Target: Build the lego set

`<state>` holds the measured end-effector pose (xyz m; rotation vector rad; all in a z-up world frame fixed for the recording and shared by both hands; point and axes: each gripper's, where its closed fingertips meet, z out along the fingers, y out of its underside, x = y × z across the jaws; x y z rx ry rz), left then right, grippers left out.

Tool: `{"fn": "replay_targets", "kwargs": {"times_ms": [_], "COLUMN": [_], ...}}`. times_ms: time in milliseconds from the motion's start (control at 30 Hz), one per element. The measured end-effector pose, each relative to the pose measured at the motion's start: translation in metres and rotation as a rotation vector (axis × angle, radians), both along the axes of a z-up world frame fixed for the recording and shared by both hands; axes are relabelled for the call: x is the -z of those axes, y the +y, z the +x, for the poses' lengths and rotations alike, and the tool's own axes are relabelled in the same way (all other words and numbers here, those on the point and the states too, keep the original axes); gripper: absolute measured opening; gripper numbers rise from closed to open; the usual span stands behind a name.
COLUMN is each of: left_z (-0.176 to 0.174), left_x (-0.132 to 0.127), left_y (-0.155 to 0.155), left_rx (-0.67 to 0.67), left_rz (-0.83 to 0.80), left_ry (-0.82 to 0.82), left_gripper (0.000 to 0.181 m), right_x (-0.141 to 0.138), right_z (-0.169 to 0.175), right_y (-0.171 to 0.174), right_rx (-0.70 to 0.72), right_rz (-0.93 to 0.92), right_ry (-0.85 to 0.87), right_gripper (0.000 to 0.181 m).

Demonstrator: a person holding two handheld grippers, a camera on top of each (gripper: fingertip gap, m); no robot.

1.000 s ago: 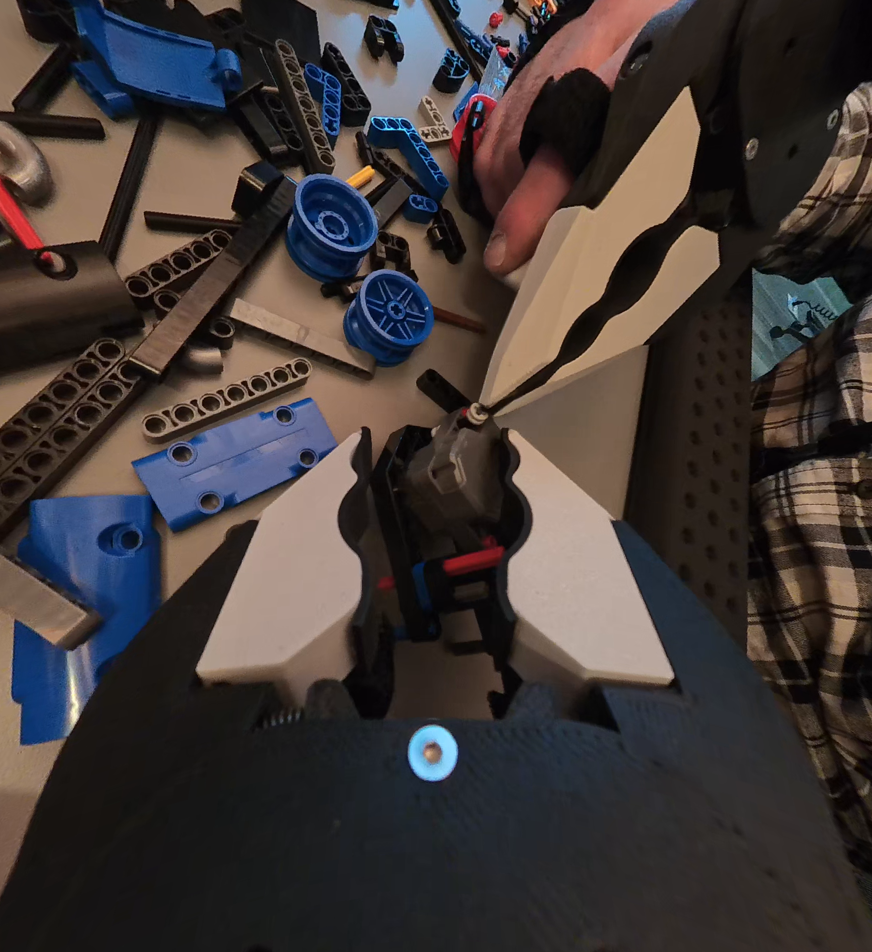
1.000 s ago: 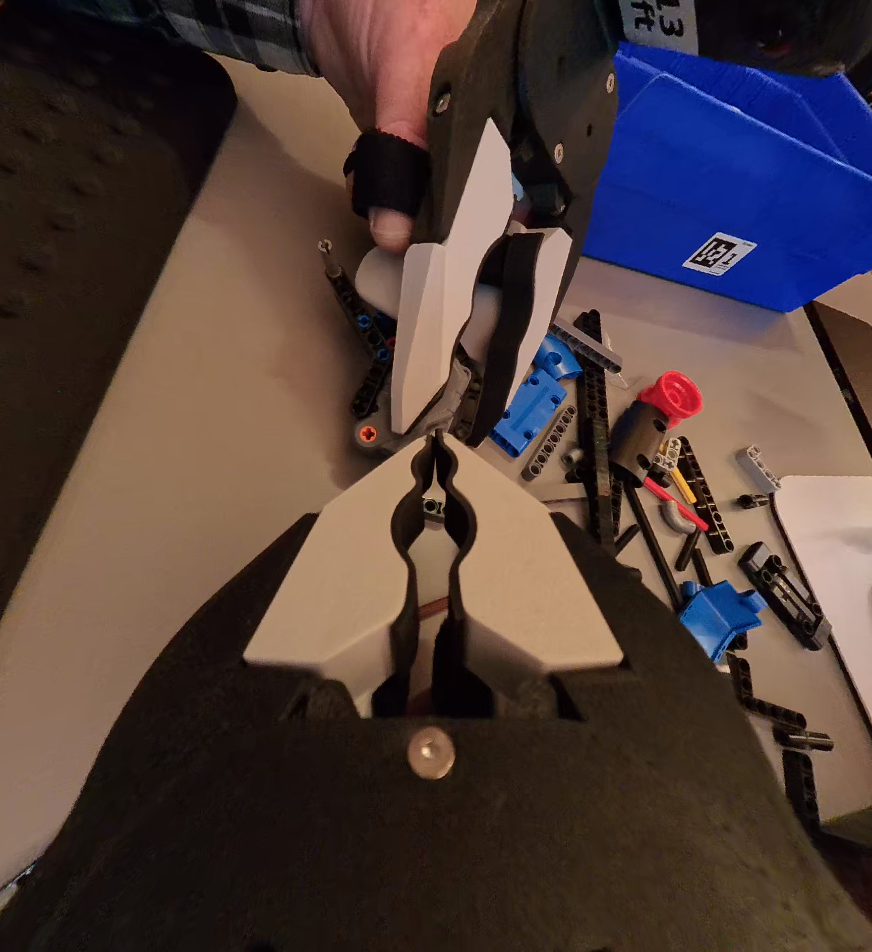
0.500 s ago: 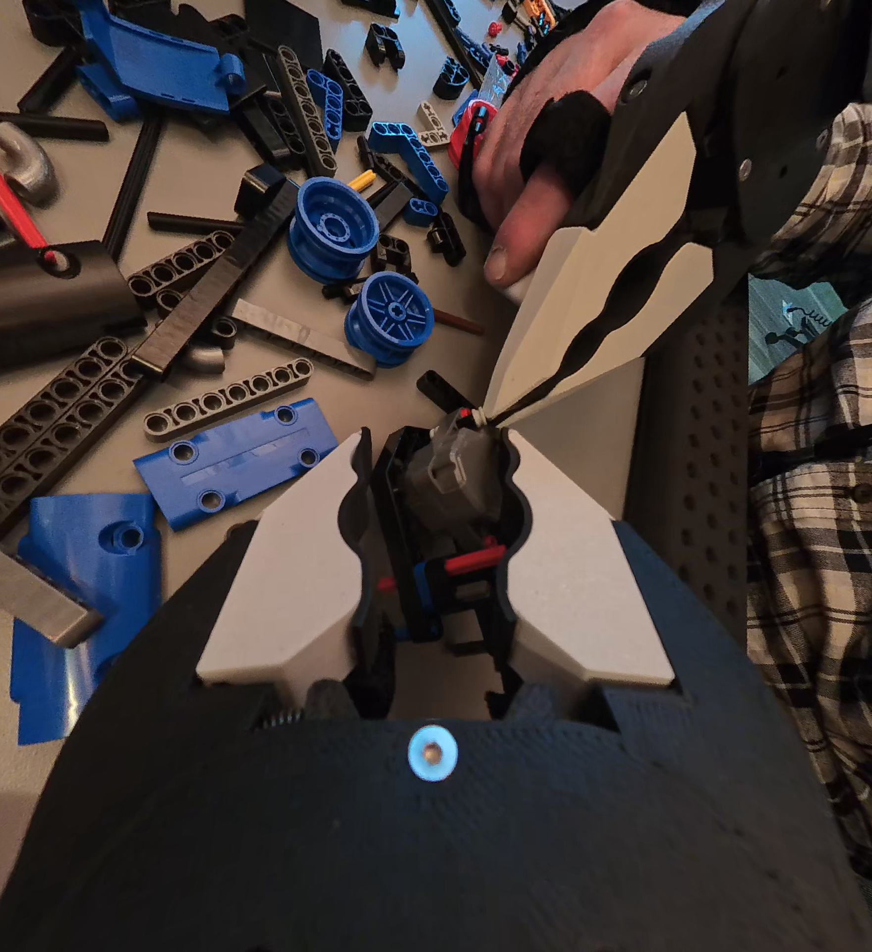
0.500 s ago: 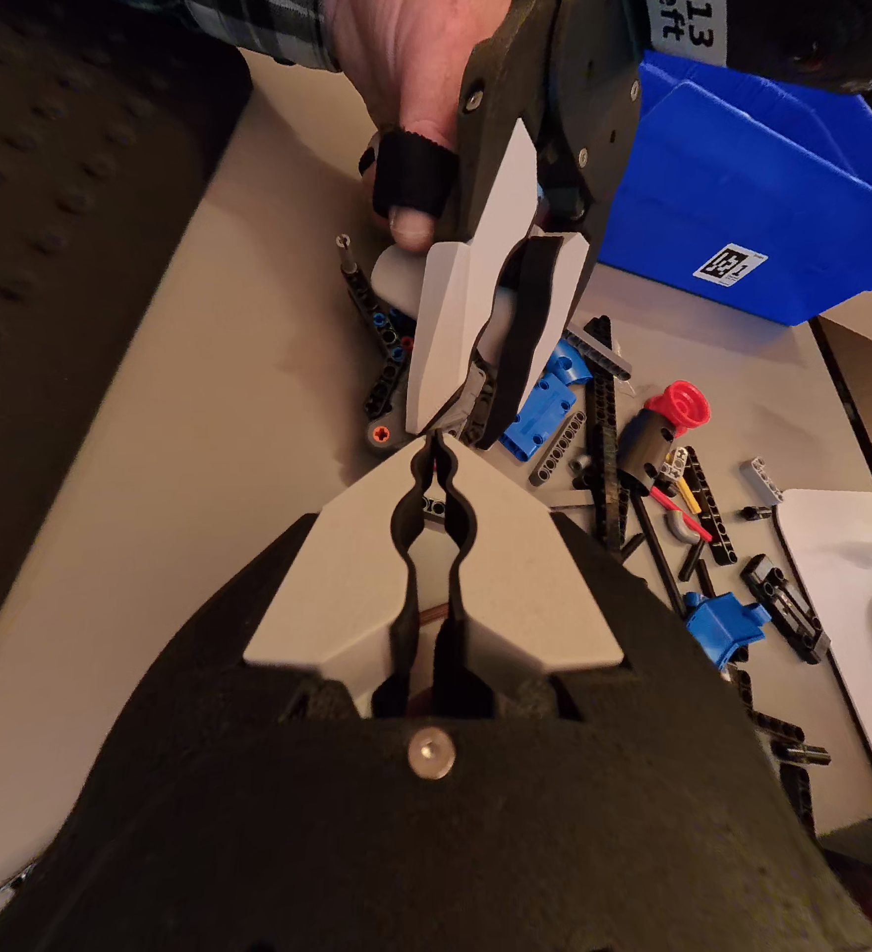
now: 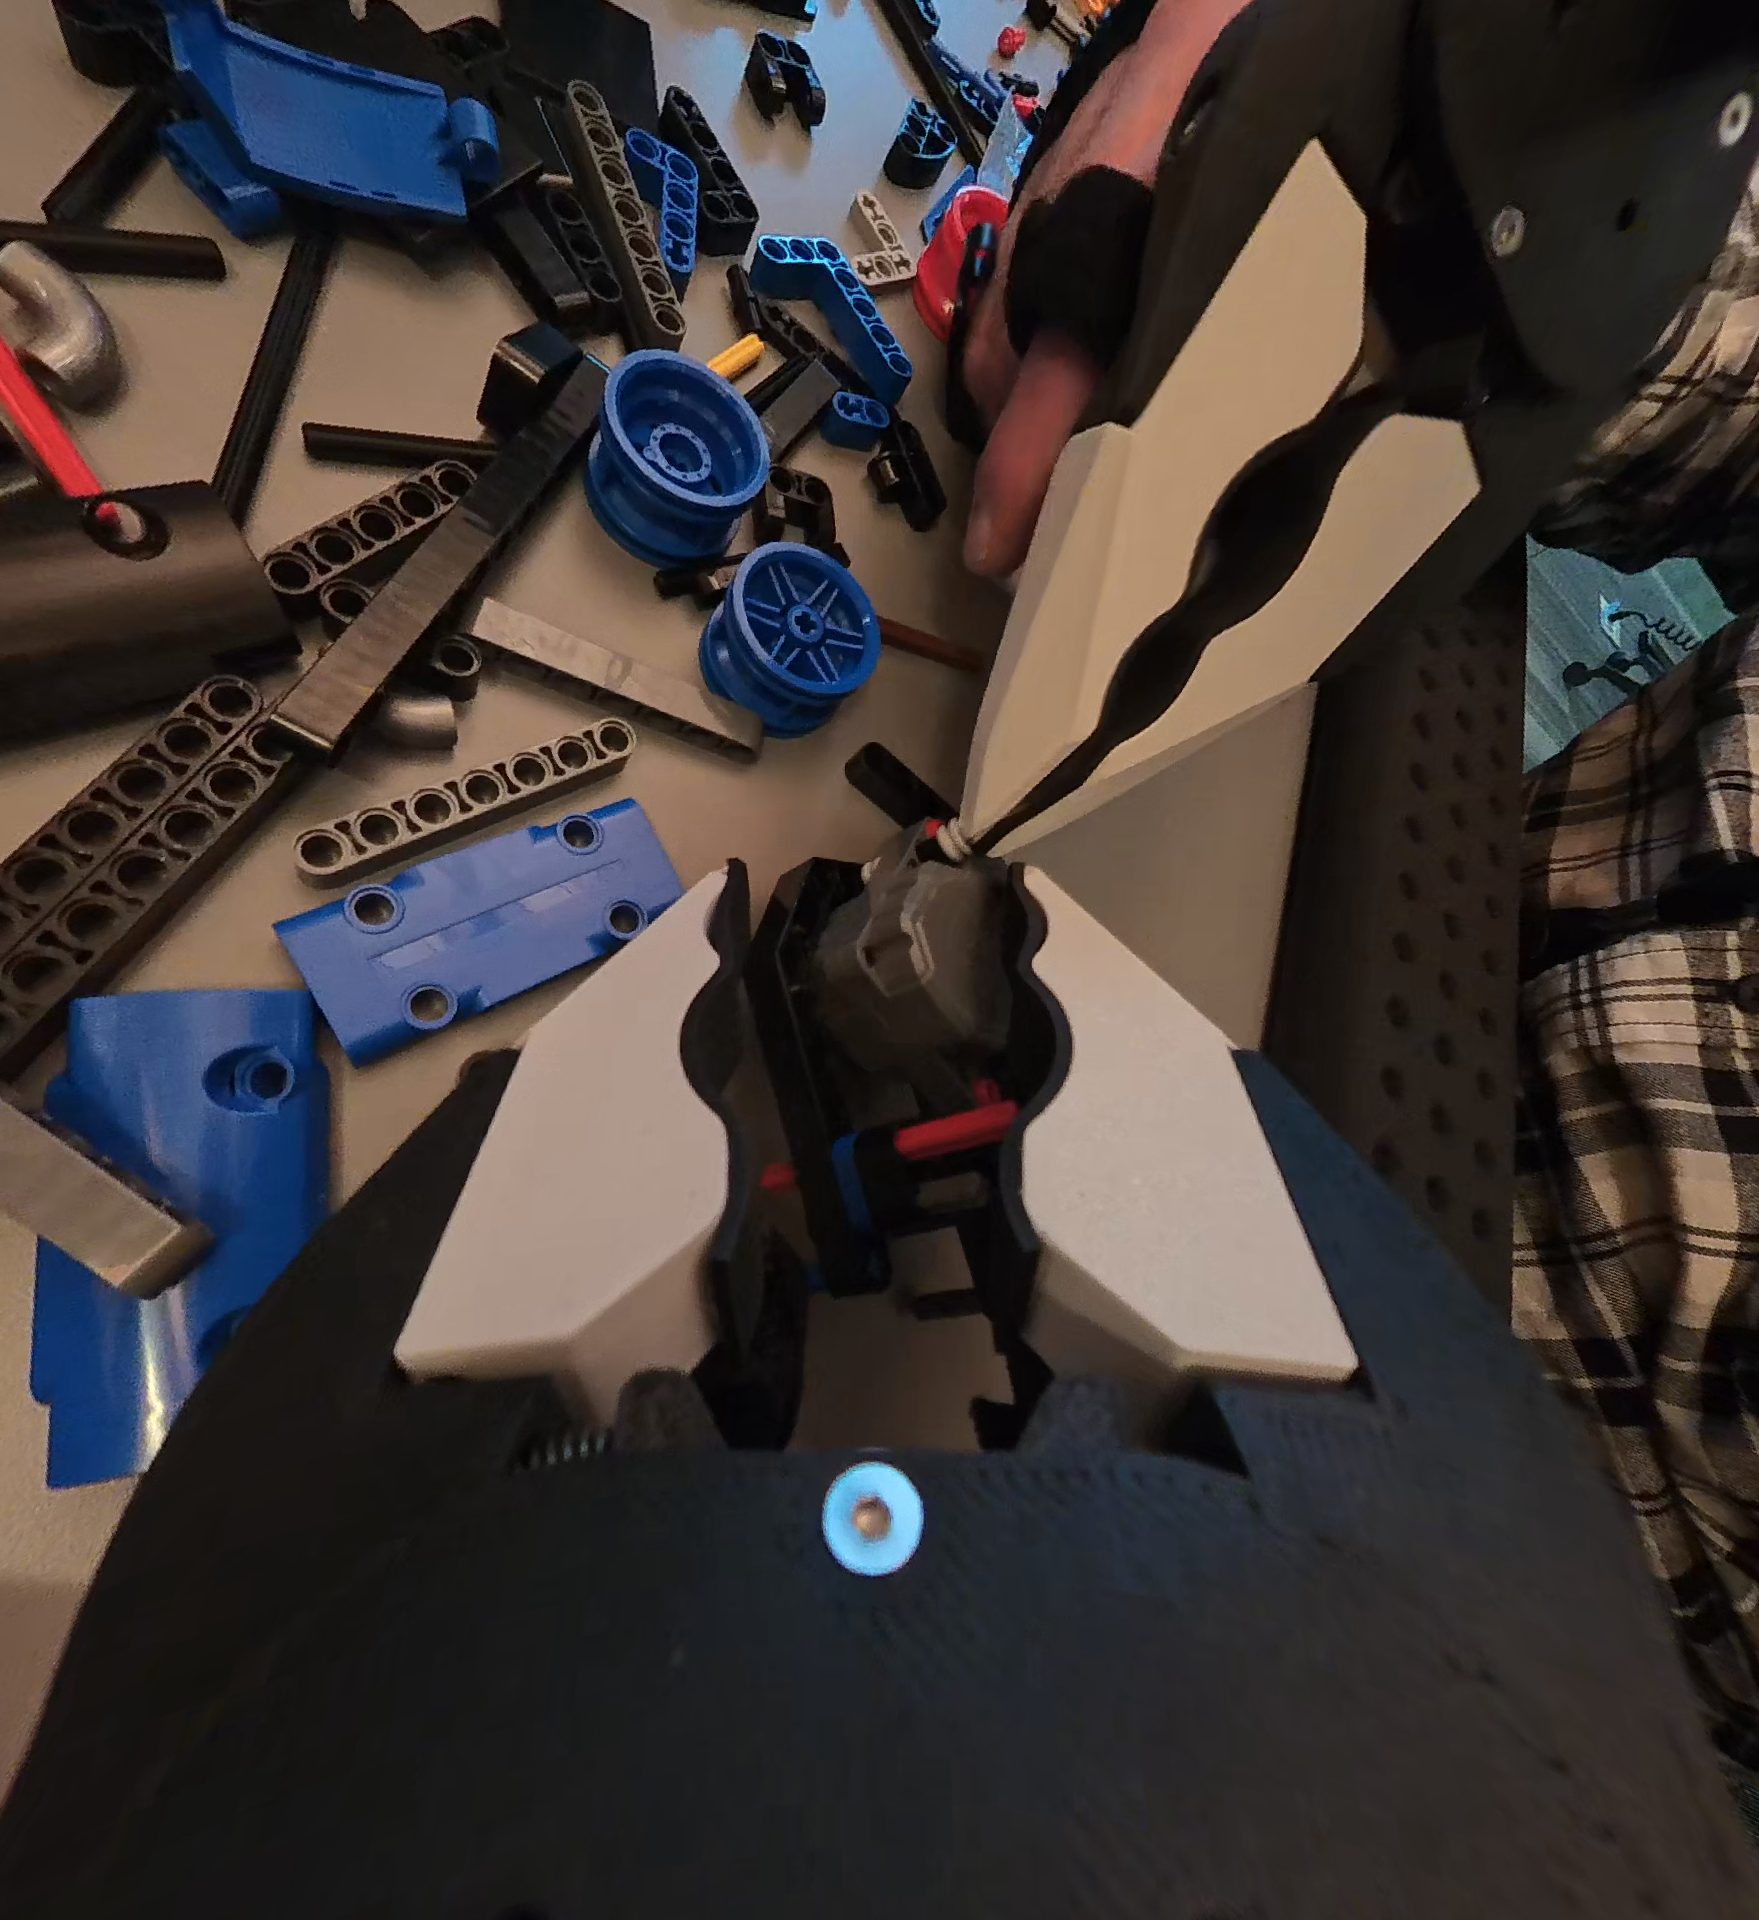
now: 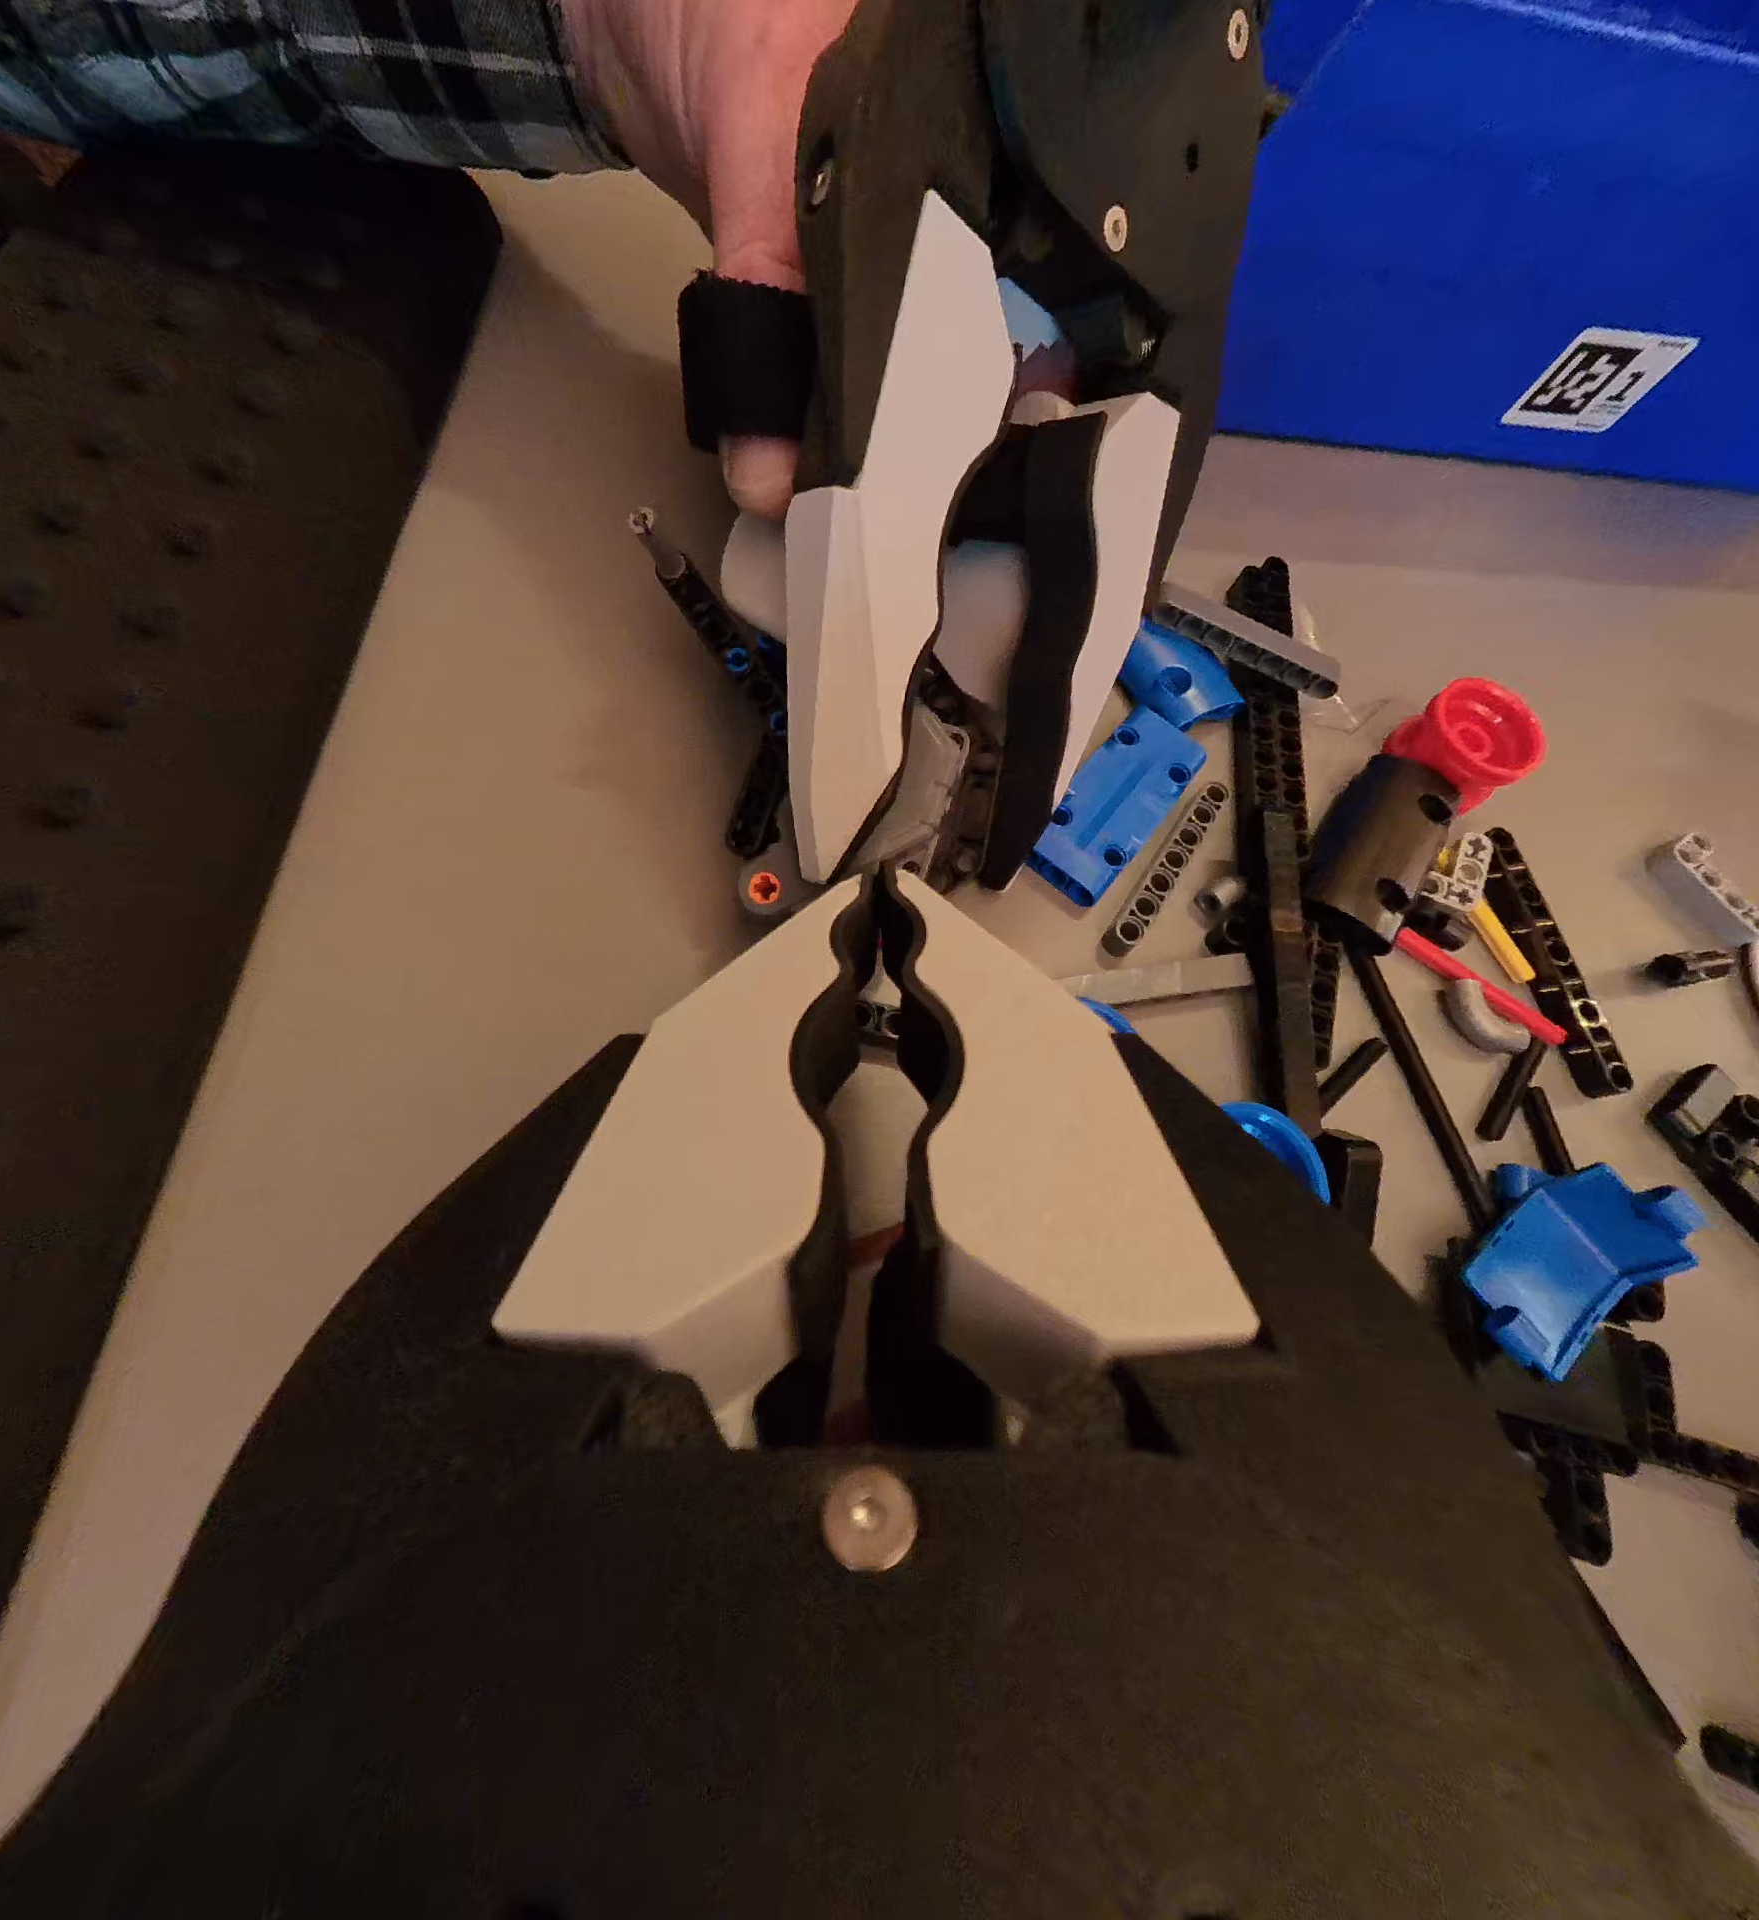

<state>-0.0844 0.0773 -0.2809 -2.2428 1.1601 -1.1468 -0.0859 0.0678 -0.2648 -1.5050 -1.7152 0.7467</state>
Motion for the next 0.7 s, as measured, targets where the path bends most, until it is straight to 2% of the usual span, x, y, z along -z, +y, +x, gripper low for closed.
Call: {"fn": "replay_targets", "kwargs": {"times_ms": [300,400,500,700], "left_z": [-0.003,-0.002,0.002,0.001], "left_x": [0.0,-0.001,-0.003,-0.005], "left_y": [0.001,0.0,-0.003,-0.005], "left_rx": [-0.012,-0.003,0.012,0.027], "left_rz": [0.005,0.017,0.068,0.145], "left_ry": [0.004,0.002,0.012,0.043], "left_gripper": [0.047,0.047,0.046,0.045], "right_x": [0.001,-0.001,-0.011,-0.01], "right_z": [-0.004,-0.004,0.0,0.009], "right_y": [0.002,-0.001,-0.004,-0.001], "right_rx": [-0.002,-0.021,-0.038,-0.028], "right_rz": [-0.094,-0.072,-0.144,-0.158], "right_ry": [-0.075,-0.044,0.006,-0.006], "right_gripper": [0.0,0.0,0.0,0.005]}}
